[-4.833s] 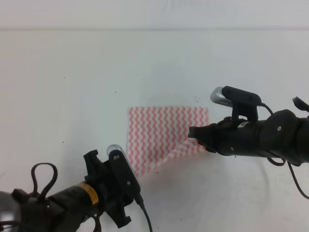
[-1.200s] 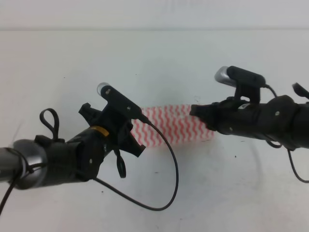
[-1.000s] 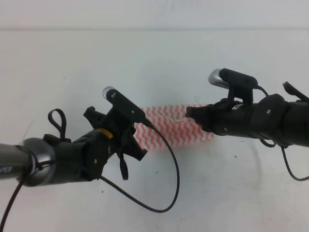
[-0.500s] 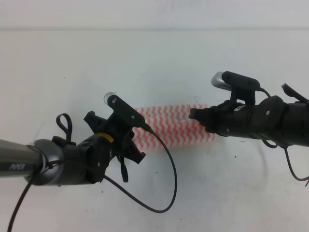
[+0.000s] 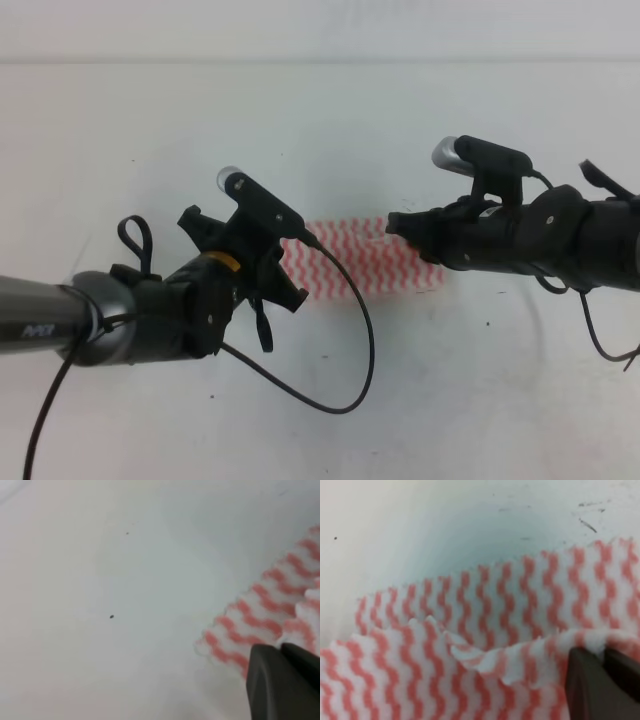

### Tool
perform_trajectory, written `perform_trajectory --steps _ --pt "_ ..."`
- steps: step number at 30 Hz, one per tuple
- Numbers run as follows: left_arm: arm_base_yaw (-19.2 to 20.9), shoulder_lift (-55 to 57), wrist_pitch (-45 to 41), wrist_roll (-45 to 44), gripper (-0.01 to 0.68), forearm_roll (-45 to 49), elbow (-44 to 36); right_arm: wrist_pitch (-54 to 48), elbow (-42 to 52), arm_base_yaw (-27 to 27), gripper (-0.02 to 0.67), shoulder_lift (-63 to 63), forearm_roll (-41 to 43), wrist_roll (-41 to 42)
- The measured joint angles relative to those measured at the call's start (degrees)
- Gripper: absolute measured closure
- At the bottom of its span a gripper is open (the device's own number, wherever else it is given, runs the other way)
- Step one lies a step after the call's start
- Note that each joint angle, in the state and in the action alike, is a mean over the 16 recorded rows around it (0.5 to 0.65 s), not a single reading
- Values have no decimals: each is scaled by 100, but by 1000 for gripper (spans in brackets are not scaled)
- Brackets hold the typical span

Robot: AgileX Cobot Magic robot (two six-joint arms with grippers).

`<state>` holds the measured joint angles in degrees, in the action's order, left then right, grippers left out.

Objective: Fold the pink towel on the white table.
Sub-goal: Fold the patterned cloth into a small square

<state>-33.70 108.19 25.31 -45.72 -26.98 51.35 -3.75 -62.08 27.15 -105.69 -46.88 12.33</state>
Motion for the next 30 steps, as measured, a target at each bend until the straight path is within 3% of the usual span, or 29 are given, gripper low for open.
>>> perform_trajectory --steps 30 --pt "139 357 -269 -9 676 -10 267 151 -28 -23 666 -41 9 128"
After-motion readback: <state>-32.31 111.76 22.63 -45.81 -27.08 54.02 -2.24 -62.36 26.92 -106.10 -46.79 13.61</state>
